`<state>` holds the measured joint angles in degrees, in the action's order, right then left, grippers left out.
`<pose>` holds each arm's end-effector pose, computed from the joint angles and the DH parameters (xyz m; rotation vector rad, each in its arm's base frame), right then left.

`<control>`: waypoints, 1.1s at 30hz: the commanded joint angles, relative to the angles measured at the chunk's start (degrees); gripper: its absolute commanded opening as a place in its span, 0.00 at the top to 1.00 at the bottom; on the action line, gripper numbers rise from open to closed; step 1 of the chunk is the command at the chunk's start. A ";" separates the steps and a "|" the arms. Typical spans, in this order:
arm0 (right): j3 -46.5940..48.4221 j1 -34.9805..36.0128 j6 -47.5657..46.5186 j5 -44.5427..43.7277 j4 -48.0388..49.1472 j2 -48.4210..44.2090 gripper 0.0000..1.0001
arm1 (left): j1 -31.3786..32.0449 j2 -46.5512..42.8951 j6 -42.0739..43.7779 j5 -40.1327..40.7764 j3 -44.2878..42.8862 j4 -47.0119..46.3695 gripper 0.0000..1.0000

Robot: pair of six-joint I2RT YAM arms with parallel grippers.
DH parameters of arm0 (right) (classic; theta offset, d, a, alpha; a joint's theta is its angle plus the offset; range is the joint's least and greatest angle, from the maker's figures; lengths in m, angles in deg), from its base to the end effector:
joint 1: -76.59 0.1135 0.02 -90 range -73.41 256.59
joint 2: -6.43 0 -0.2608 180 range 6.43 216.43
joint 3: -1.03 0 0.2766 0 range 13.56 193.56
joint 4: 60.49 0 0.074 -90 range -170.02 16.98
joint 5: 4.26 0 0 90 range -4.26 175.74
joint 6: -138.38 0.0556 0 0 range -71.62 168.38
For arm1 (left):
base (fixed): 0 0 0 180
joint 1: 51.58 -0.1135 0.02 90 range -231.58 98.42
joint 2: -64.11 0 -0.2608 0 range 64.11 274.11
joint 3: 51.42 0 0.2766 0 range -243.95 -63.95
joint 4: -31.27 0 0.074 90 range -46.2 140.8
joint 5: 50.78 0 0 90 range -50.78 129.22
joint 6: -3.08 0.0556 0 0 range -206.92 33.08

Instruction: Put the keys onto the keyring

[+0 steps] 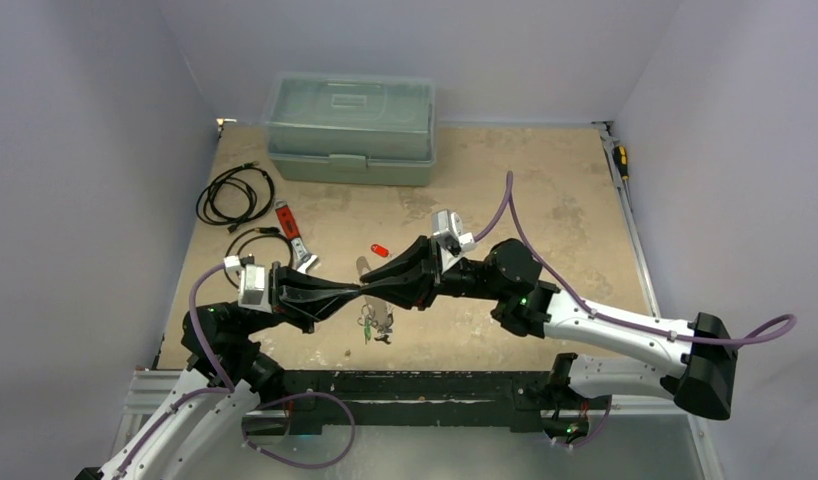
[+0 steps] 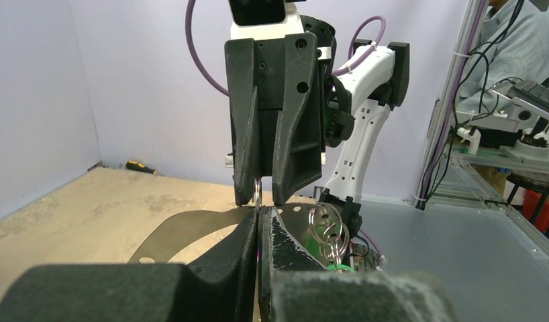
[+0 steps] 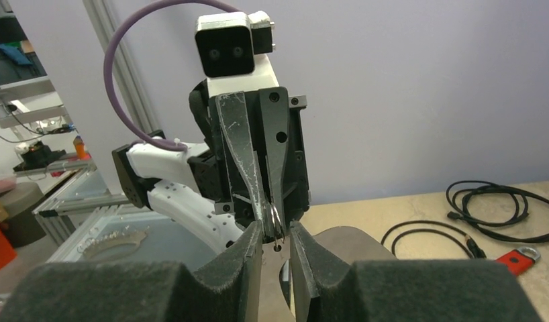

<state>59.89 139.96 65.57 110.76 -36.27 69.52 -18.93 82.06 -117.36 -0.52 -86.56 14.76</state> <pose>0.1111 0.2740 0.3682 -0.9141 1.0639 1.4607 0.0930 -0.1018 0.3404 0.7078 1.0056 -1.3103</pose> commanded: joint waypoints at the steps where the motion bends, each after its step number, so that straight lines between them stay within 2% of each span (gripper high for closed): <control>1: 2.61 0.26 0.83 1.26 2.21 0.60 0.77 | -0.21 -0.29 -0.32 1.24 -1.10 -3.25 1.00; 5: 2.79 0.26 0.89 1.34 2.19 1.01 0.82 | -0.21 -0.35 -0.24 1.20 -1.15 -3.30 1.00; 9: 2.90 0.26 0.83 1.61 2.01 1.26 1.00 | -0.21 -0.45 0.09 1.40 -1.14 -2.92 1.00; 14: 3.37 0.26 -0.07 -1.38 -1.66 -0.06 1.00 | -0.21 -0.79 3.68 4.44 -3.42 4.55 0.98; 19: 7.16 0.26 -3.71 -6.36 -12.97 -1.83 1.00 | -0.21 -1.02 7.16 7.33 -6.33 13.67 0.49; 21: 9.07 0.26 -5.43 -7.74 -18.40 -2.24 1.00 | -0.21 -1.52 8.12 8.93 -7.40 16.71 0.37; 23: 11.15 0.26 -7.58 -8.53 -23.53 -2.51 1.00 | -0.21 -1.97 9.60 11.03 -8.71 20.02 0.30; 26: 14.41 0.26 -11.03 -9.32 -31.01 -2.77 1.00 | -0.21 -2.31 12.68 12.28 -11.05 24.42 0.27; 33: 22.73 0.26 -20.20 -10.03 -49.79 -1.23 1.00 | -0.21 -1.70 18.87 9.55 -14.03 29.87 0.35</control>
<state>76.65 139.96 52.78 102.63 -74.54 68.73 -18.93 80.05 -103.68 9.88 -97.68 40.07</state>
